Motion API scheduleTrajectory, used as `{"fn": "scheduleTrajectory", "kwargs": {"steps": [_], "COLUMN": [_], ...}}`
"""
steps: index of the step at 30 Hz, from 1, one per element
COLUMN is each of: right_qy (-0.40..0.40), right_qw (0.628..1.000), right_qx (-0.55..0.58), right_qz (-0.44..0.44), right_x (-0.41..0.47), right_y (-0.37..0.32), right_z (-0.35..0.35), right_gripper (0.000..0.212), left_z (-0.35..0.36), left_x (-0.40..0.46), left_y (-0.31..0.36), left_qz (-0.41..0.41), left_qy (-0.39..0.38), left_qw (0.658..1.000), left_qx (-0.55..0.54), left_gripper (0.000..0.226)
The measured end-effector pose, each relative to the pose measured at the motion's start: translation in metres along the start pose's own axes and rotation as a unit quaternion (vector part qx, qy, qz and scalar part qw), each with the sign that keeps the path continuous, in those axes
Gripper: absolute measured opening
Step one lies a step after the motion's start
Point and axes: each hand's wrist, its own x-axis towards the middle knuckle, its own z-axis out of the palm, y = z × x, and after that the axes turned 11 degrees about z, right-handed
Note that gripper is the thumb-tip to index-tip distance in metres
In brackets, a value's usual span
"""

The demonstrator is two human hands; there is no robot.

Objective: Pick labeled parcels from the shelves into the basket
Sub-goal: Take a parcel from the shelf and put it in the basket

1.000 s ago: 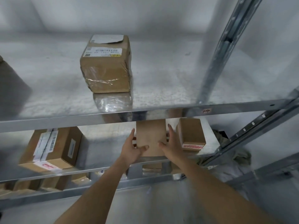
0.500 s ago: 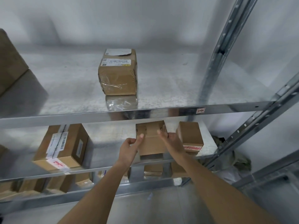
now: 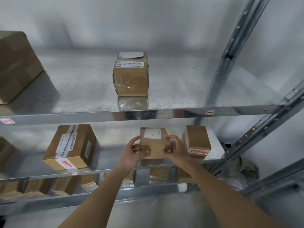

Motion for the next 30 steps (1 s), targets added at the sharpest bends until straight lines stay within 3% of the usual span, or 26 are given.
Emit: {"fn": "scheduleTrajectory", "kwargs": {"steps": [3, 11, 17, 25, 27, 30], "right_qy": [0.004, -0.018, -0.016, -0.003, 0.016, 0.107], "right_qw": [1.0, 0.999, 0.998, 0.997, 0.993, 0.979], "right_qx": [0.008, -0.029, -0.061, -0.067, -0.094, -0.129], "right_qz": [0.005, -0.001, -0.03, -0.046, -0.072, -0.119], "right_x": [0.0, 0.021, 0.042, 0.059, 0.06, 0.064], "right_y": [0.002, 0.023, 0.039, 0.042, 0.038, 0.031], "right_z": [0.008, 0.031, 0.046, 0.049, 0.04, 0.014], "right_gripper": [0.056, 0.04, 0.055, 0.06, 0.062, 0.053], "left_z": [0.005, 0.008, 0.006, 0.015, 0.016, 0.022], "left_x": [0.0, 0.012, 0.025, 0.037, 0.042, 0.058], "left_y": [-0.002, -0.04, -0.063, -0.064, -0.052, -0.038], "left_qz": [-0.009, -0.015, -0.026, -0.031, -0.017, 0.048], "left_qy": [0.028, -0.006, -0.014, 0.012, 0.026, 0.006], "left_qw": [0.999, 1.0, 0.999, 0.996, 0.993, 0.981], "left_qx": [-0.027, 0.003, 0.04, 0.081, 0.112, 0.187], "left_gripper": [0.05, 0.056, 0.066, 0.067, 0.066, 0.069]}}
